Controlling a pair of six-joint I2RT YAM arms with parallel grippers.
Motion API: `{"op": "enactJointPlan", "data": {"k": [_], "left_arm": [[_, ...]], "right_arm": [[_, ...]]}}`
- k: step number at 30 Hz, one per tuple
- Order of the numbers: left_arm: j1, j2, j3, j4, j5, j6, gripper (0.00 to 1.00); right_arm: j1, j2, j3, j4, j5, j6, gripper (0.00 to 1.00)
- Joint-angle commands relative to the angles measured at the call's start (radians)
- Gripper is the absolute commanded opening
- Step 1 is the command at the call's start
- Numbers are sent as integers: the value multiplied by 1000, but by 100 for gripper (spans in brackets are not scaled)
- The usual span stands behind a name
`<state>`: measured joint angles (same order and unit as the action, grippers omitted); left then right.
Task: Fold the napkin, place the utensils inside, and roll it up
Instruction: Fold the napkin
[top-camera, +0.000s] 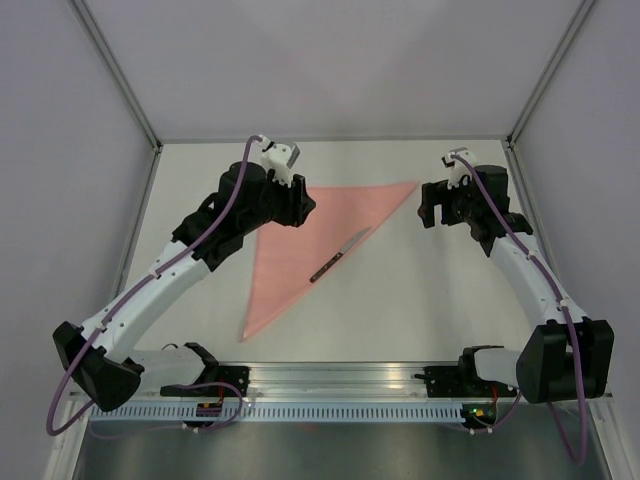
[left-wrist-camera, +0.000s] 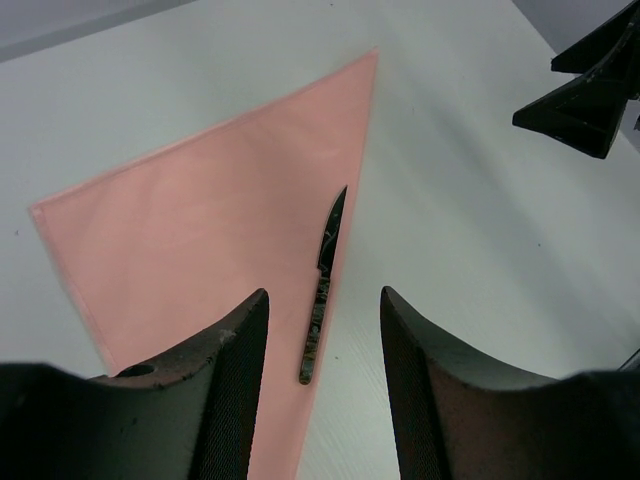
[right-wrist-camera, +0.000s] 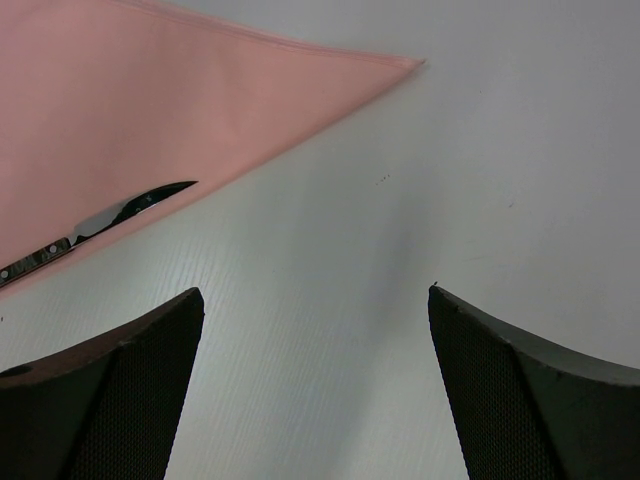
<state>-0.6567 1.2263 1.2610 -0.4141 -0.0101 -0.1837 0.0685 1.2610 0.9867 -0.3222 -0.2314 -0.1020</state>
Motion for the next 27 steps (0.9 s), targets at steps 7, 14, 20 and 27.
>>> {"op": "enactJointPlan", "data": {"k": [7,14,20,27], "left_arm": [[2,-102,6,-45,-10,-60,55],[2,-159,11,-65,6,-86,55],[2,-212,9,-81,21,-112,56],[2,-264,28,-146,-19,-123,56]], "right_arm": [[16,8,-16,25,-20,-7,98],[54,8,-17,29,4,-8,98],[149,18,-16,43,66,-16,98],[315,70,0,57,141,-28,98]]}}
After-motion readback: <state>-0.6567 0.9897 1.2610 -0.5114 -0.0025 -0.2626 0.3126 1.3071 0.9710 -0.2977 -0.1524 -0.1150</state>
